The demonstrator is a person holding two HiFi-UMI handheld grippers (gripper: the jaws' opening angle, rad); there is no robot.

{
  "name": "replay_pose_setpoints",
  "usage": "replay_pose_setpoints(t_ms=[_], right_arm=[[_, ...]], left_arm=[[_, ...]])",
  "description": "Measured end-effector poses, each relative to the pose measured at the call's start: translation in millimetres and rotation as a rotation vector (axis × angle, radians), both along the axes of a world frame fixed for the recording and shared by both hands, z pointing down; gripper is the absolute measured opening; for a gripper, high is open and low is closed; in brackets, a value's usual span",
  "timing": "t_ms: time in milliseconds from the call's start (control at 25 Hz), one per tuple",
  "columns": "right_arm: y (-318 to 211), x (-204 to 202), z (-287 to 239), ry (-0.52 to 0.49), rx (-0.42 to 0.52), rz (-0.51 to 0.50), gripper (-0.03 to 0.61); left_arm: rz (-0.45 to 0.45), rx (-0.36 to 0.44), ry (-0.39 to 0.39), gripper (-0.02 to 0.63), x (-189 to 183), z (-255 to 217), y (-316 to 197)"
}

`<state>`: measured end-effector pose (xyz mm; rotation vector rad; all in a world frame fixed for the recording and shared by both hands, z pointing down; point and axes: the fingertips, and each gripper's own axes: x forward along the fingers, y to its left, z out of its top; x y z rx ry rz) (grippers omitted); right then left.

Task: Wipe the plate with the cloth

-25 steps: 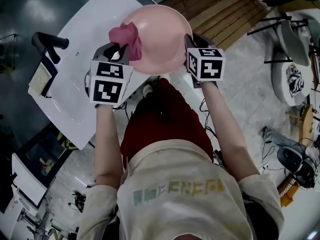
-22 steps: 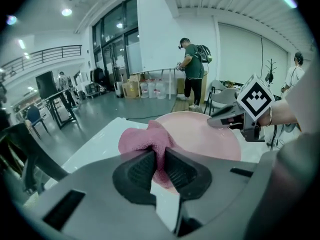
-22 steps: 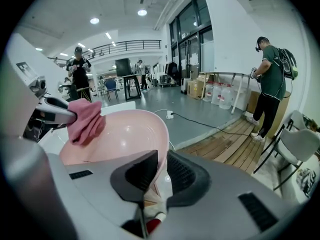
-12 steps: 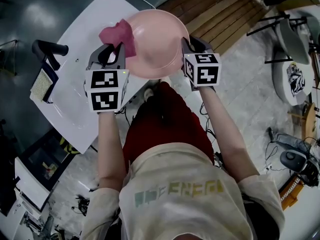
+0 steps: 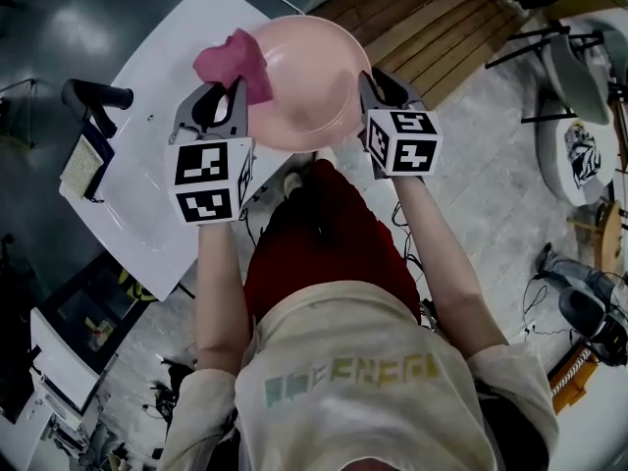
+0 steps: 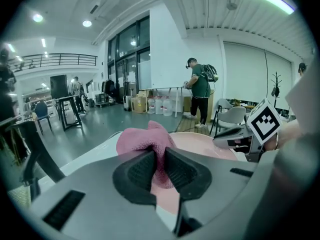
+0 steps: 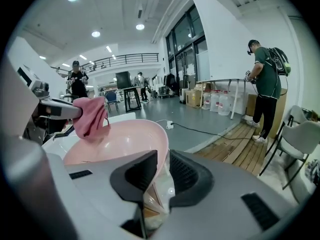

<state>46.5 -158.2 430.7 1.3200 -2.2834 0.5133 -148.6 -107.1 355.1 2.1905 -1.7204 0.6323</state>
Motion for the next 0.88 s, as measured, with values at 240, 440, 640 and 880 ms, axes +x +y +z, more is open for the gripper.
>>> replay_pose_setpoints(t_ms=[240, 440, 640, 880], right_arm=[[5, 5, -8, -0.027, 0.015, 0.005, 0.072], [12, 8, -21, -0.051, 0.055, 0.024, 0.072], [23, 14, -52, -0.126, 0.112, 0.049, 0.071], [43, 10, -98, -0.233, 0.216, 0.027, 0.071]], left_arm=[[-0.020, 0.021, 0.015, 0.060, -2, -2, 1], [-0.035, 0.065, 0.049, 0.061, -3, -9, 2], [-0.054, 0.130, 0.091, 0.060, -5, -23, 7], [-0.044, 0.197, 0.122, 0.060, -5, -41, 18]])
